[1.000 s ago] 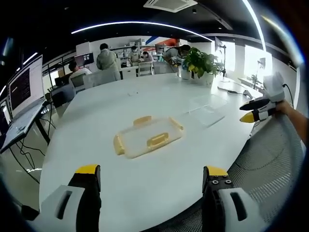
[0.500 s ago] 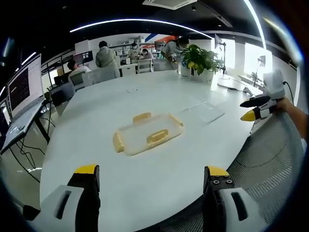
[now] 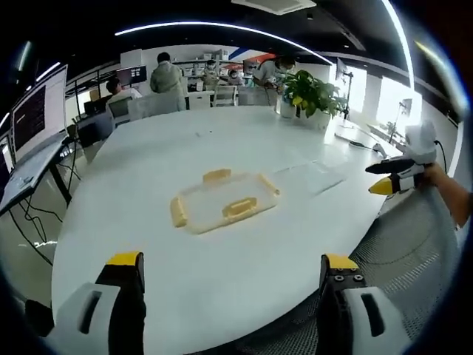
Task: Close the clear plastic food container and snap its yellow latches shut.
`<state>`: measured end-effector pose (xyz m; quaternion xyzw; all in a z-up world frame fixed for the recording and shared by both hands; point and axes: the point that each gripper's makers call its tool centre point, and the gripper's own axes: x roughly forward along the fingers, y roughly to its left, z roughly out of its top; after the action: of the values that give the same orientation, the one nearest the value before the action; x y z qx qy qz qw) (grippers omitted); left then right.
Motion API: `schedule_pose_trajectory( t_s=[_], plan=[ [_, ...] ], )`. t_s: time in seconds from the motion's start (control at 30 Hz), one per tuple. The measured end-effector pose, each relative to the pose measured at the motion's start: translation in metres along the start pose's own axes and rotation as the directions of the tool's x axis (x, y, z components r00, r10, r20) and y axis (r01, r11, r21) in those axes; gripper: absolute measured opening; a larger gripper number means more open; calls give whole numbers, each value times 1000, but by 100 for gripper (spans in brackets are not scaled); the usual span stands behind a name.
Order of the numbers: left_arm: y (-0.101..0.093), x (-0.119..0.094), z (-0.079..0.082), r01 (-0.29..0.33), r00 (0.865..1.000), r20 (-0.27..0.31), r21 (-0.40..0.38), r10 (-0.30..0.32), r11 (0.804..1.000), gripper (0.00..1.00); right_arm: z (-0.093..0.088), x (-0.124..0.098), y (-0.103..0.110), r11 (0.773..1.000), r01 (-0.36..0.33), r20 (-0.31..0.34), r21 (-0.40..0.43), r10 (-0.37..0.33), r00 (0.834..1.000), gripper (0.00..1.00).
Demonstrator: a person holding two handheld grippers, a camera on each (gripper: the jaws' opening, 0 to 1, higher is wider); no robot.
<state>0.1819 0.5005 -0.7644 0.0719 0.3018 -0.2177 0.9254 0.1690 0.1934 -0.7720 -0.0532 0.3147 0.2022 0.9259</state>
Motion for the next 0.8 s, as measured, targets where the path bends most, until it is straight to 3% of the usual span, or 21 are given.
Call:
schedule_pose_trajectory(
  t_s=[0.23,0.57,0.67,0.8],
  plan=[
    [4,-3,9,2,1000,22,-69,-1,998,99,15,3,-2,999,-33,26,12,33,999,63],
    [15,2,32,-2,998,57,-31,4,1000,99,44,18,-3,996,-72,48,-58,75,996,63],
    [5,6,51,97,986,134,-10,-94,995,99,57,25,-2,992,-86,65,-87,92,994,63],
    [11,10,60,114,984,144,-30,-108,993,99,69,36,-5,989,-89,79,-120,98,992,64]
  ],
)
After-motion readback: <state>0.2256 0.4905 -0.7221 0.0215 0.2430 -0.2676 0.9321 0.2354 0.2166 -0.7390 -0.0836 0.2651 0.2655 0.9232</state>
